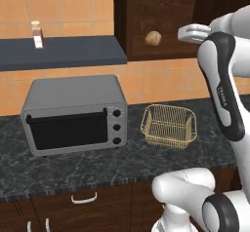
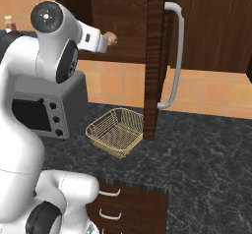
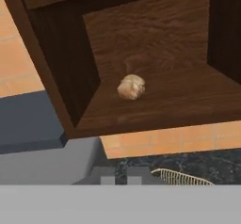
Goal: Open the cabinet, pick up the bread from the cabinet and place it in the basket. Then move the basket to the dining counter.
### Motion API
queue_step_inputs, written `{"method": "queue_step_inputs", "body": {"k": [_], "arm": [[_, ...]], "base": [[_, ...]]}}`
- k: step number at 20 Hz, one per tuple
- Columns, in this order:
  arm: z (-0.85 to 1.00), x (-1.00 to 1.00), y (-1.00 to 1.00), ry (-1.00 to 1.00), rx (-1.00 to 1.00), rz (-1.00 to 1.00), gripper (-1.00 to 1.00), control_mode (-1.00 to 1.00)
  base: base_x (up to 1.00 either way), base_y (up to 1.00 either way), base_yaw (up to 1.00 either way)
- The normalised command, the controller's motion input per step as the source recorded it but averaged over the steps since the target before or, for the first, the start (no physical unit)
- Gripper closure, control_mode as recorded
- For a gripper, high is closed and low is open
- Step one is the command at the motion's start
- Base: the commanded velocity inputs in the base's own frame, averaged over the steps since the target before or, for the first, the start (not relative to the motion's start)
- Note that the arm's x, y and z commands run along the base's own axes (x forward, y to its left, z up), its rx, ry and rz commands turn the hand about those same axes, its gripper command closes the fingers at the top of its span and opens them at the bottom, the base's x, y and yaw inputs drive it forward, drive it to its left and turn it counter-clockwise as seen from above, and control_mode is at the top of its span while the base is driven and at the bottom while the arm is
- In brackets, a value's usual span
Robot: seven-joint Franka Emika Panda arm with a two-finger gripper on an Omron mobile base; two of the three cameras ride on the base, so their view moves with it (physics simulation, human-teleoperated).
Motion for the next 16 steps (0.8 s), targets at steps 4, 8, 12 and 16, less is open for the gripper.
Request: {"method": "queue_step_inputs", "body": {"k": [4, 8, 12, 16], "arm": [[-0.18, 0.67, 0.07, 0.02, -0.14, -0.01, -1.0, -1.0], [-0.01, 0.67, 0.0, 0.01, -0.01, 0.0, -1.0, -1.0], [-0.12, 0.6, 0.0, 0.03, 0.0, 0.0, -1.0, -1.0], [-0.09, 0.56, 0.0, 0.04, 0.0, 0.0, -1.0, -1.0]], "base": [[0.0, 0.0, 0.0], [0.0, 0.0, 0.0], [0.0, 0.0, 0.0], [0.0, 0.0, 0.0]]}}
